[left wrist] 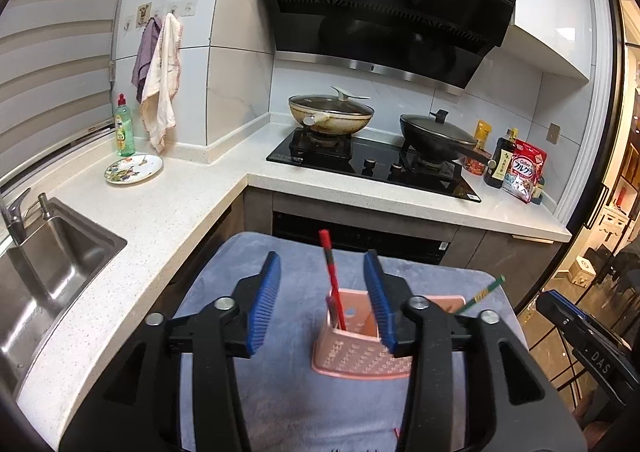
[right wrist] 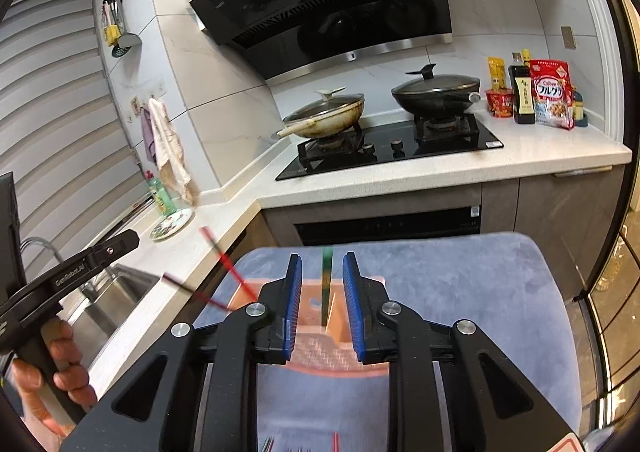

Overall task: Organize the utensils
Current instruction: 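Open the left tool over the holder while the right tool drops the green chopstick in, then withdraw, then grasp a green chopstick with the left tool while the right tool grasps a bright red chopstick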

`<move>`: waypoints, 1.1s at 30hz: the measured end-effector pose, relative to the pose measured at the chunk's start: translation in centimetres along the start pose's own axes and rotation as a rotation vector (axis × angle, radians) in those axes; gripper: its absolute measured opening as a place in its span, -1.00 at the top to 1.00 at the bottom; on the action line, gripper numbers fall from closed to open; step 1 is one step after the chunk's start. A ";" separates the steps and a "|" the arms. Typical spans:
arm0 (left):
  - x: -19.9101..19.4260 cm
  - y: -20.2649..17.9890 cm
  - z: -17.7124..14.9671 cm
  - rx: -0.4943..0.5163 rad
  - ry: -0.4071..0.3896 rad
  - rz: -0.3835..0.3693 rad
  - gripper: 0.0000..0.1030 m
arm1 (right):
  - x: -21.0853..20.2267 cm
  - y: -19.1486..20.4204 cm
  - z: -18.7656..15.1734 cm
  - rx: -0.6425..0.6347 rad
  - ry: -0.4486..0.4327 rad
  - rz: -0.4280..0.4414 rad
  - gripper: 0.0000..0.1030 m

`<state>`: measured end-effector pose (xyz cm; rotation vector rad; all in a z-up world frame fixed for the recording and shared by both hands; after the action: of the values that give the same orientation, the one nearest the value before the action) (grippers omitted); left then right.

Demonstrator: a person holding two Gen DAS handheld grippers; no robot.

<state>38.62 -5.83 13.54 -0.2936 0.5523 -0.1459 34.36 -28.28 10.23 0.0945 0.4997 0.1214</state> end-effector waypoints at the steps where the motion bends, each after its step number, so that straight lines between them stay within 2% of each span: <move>1: -0.6 0.4 -0.6 0.002 -0.001 0.007 0.10 | -0.6 0.3 -0.7 -0.007 0.008 0.002 0.58; 4: -1.9 1.3 -2.4 0.022 0.014 0.030 0.09 | -2.1 0.8 -2.8 -0.024 0.031 -0.001 0.58; 9: -4.0 3.1 -6.5 0.065 0.042 0.076 0.09 | -4.8 1.9 -8.1 -0.040 0.092 0.001 0.58; 18: -6.7 7.0 -15.5 0.066 0.168 0.113 0.09 | -7.9 3.1 -18.6 -0.028 0.228 -0.012 0.58; 25: -7.9 9.3 -21.9 0.097 0.252 0.161 0.09 | -8.7 4.1 -26.3 -0.036 0.341 -0.025 0.58; 33: -8.5 11.1 -26.8 0.093 0.331 0.189 0.10 | -8.3 5.3 -31.1 -0.040 0.419 -0.017 0.58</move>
<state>17.72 0.21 -7.44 -0.1254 0.8952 -0.0363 11.57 -22.31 -12.38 0.0249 0.9157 0.1345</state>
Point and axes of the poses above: each gripper's, at about its wrist camera, not at the fingertips, and x roughly the way its jaws point, y to its left, z to its top, the point moved 10 cm from there along x, roughly the way its jaws point, and after that the axes turned 14 degrees about -x, right-handed, at the moved point
